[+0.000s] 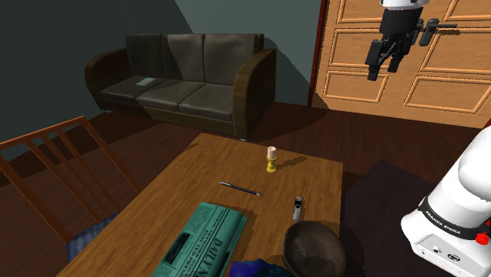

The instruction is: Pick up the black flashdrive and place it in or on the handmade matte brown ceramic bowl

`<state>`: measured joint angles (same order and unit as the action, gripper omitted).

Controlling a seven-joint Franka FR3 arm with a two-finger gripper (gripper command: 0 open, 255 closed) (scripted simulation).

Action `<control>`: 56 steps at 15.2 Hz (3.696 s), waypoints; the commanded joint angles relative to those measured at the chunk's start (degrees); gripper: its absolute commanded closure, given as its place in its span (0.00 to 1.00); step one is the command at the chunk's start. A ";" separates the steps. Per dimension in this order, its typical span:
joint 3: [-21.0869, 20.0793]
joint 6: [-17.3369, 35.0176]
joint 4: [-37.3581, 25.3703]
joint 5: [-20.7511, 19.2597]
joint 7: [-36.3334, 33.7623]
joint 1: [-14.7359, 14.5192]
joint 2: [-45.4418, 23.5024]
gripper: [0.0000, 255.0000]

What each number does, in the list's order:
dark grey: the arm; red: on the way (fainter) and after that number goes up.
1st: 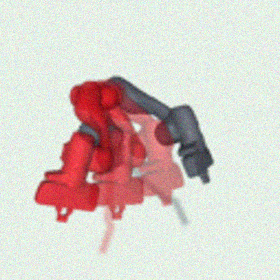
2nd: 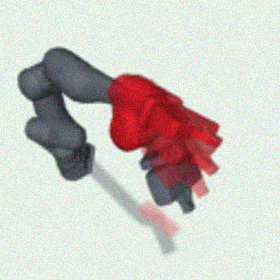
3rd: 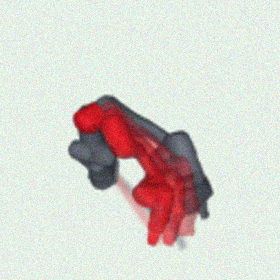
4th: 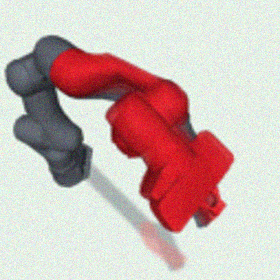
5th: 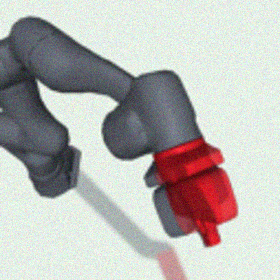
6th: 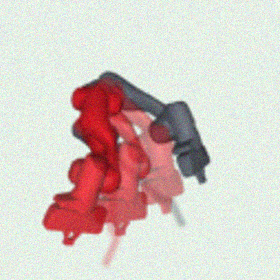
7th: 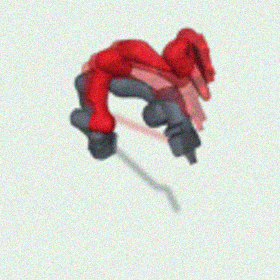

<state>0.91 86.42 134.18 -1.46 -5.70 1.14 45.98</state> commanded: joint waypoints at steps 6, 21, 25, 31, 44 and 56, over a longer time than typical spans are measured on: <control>-5.40 5.94 9.78 4.07 -9.84 0.35 4.00 0.00; -27.23 30.66 26.61 20.72 -40.05 -2.00 -2.35 0.00; -34.49 39.79 27.00 24.16 -48.36 -1.10 -10.40 0.00; -46.96 54.67 24.30 22.48 -63.54 5.34 -27.02 0.00; -46.36 70.61 17.85 -25.60 -108.02 11.00 -59.20 0.00; -46.04 70.71 17.90 -25.56 -107.98 10.70 -59.19 1.00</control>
<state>-45.41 158.79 151.77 -26.75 -113.63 11.97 -12.73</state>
